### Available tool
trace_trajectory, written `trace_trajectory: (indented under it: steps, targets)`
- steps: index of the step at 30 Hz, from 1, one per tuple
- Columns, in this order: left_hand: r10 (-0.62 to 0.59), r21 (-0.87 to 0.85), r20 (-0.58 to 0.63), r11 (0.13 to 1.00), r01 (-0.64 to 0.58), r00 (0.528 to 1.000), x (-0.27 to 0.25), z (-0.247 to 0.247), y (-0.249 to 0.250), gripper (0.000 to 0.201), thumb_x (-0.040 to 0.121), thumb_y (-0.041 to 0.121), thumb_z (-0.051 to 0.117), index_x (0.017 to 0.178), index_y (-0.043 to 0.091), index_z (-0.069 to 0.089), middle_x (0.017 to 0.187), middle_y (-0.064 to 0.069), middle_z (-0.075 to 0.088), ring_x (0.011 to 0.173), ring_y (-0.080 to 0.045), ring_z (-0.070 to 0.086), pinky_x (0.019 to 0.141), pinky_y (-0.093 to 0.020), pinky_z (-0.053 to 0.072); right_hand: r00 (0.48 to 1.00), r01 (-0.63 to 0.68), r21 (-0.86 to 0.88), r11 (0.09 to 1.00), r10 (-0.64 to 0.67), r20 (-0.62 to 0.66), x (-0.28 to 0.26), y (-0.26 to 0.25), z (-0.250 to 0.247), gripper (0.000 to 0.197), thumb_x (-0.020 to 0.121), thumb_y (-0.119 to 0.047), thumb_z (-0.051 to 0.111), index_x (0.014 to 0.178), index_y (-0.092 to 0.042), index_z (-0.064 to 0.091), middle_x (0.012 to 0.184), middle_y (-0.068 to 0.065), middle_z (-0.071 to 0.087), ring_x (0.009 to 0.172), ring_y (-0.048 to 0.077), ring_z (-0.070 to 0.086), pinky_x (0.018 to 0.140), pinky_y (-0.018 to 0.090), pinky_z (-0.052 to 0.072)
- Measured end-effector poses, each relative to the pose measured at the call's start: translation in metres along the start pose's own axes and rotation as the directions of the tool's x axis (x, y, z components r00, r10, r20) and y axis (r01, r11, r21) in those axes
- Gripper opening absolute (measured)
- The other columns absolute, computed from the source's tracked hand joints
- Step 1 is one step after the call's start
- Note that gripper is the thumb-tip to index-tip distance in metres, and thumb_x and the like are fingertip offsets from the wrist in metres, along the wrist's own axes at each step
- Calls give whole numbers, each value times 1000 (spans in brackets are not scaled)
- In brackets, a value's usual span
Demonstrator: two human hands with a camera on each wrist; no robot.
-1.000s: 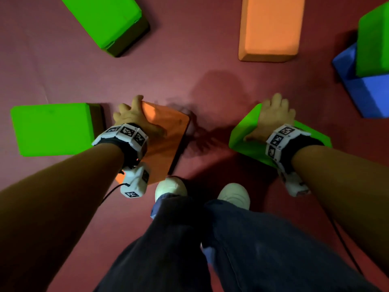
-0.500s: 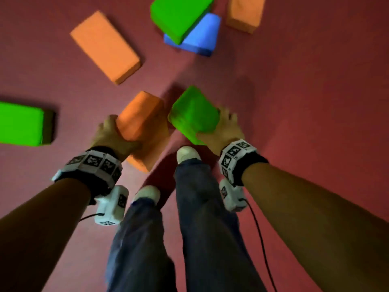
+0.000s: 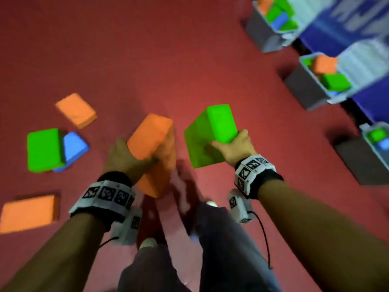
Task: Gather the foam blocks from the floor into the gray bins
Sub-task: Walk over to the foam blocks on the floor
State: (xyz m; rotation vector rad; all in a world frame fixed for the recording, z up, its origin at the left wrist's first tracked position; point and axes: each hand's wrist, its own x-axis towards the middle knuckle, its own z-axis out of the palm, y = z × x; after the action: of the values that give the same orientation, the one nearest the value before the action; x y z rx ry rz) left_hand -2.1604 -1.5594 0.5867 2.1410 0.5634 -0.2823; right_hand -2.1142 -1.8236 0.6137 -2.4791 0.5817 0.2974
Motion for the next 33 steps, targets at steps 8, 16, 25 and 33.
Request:
trace_trajectory:
  steps: [8,16,25,33]
  targets:
    - [434,28,218,892,-450,874,-84,150,271,99,40,54,81,120,9,46,116,-17,55,102,-34,56,89,-42,48,880,-289,294,911,374,-294,-24,210,-256,75,74,-61,66,115,-4,41,119,17,57,107,33,56,72,30,34]
    - [537,-215,416,842,-495,733,-163,365,463,95,35,64,83,111,28,40,116,-7,53,104,-27,59,77,-48,56,612,-443,449,776,628,-481,-57,414,-443,70,73,-66,64,103,-8,40,117,21,59,109,37,57,74,34,36]
    - [478,-255,509,878,-405,716,-144,494,582,78,45,25,82,110,27,39,106,-6,57,93,-26,61,83,-47,53,465,-394,636,663,741,-484,32,508,-523,70,73,-54,72,112,-2,47,114,23,61,106,38,58,83,40,42]
    - [454,-337,629,891,-305,631,-77,609,692,66,64,13,86,111,18,40,108,-7,56,90,-23,61,67,-40,55,364,-375,771,514,847,-388,151,530,-562,82,56,-63,73,107,-3,47,98,16,58,88,30,54,74,37,39]
